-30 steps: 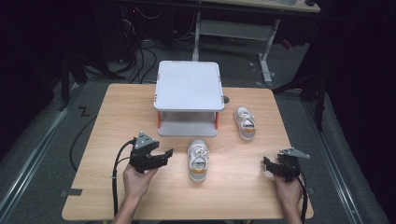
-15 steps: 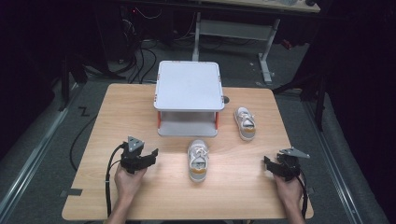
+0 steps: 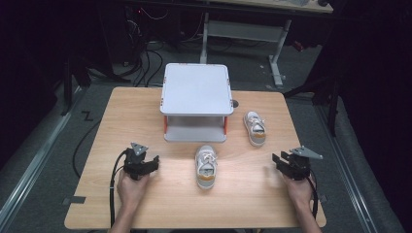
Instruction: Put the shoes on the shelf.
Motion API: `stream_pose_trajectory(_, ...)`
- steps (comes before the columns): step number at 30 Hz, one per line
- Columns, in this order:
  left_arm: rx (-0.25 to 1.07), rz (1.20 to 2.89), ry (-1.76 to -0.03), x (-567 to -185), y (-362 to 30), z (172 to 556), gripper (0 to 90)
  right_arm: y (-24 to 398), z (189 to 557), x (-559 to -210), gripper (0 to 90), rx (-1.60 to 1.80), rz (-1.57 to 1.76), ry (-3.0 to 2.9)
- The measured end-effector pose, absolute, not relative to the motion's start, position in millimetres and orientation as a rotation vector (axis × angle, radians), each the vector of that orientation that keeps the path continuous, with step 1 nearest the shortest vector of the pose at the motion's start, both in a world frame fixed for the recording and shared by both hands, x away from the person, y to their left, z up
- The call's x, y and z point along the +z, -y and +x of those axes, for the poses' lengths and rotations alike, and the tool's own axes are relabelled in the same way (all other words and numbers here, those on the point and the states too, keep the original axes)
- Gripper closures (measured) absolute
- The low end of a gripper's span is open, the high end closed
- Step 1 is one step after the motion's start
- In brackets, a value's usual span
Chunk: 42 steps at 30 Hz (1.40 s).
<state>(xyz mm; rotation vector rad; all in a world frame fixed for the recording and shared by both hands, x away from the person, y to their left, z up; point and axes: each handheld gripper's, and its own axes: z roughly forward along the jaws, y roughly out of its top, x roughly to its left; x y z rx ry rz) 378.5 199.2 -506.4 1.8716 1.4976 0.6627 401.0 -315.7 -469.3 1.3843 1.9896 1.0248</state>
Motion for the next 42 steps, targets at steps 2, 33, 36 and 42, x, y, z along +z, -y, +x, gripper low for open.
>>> stream_pose_trajectory(2, 0.661, 1.872, -1.497, -506.5, -199.1, 378.5, 32.1, 310.5, 406.7, -459.2, 58.6, 1.046, 1.367, -1.999)
stream_pose_trajectory(33, 0.644, 1.871, -1.487, -506.7, -199.7, 378.8, 29.5, 258.5, 533.9, -444.5, 60.1, 0.726, 1.49, -2.097)
stream_pose_trajectory(36, 0.636, 1.863, -1.487, -506.6, -200.7, 379.0, 29.6, 261.9, 536.5, -450.9, 67.0, 0.745, 1.506, -2.111)
stream_pose_trajectory(42, 0.631, 1.86, -1.488, -506.5, -201.7, 379.5, 29.6, 261.6, 535.9, -450.5, 78.2, 0.662, 1.441, -2.112)
